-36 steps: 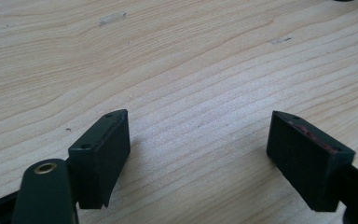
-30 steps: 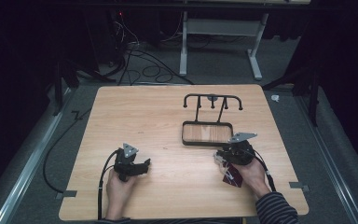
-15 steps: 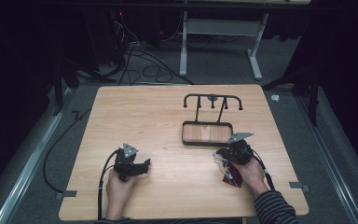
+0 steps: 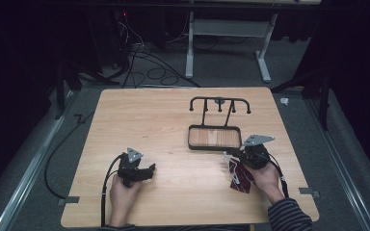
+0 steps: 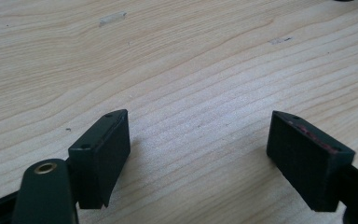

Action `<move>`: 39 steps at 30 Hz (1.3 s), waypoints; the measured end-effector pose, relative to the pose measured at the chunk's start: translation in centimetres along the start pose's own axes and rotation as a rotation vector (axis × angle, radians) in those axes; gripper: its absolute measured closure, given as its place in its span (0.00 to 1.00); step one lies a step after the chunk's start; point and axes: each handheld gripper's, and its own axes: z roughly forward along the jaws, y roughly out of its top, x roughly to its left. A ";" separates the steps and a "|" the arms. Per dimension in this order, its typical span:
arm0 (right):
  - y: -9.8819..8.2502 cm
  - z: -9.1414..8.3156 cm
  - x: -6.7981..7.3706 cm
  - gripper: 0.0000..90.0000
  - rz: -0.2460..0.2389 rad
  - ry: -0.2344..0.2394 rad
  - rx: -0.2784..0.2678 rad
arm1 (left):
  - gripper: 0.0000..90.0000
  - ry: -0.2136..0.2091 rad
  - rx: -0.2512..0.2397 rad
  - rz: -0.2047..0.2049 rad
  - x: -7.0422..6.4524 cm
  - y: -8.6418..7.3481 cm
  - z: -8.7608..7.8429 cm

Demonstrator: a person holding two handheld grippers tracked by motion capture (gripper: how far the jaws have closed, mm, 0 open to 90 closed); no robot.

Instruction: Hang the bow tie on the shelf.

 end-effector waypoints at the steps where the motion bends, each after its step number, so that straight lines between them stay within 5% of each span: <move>1: 0.1 -0.3 0.0 1.00 -0.003 0.002 -0.008 | 0.24 0.000 0.000 0.000 0.0 0.0 0.0; 7: 0.8 -2.1 0.2 1.00 -0.007 0.001 -0.067 | 0.24 0.000 0.000 0.000 0.0 0.0 0.0; 20: 3.5 -6.1 1.5 1.00 -0.098 -0.022 -0.186 | 0.24 0.000 0.000 0.000 0.0 0.0 0.0; 39: 7.7 -9.2 1.8 1.00 -0.172 -0.048 -0.263 | 0.24 0.000 0.000 0.000 0.0 0.0 0.0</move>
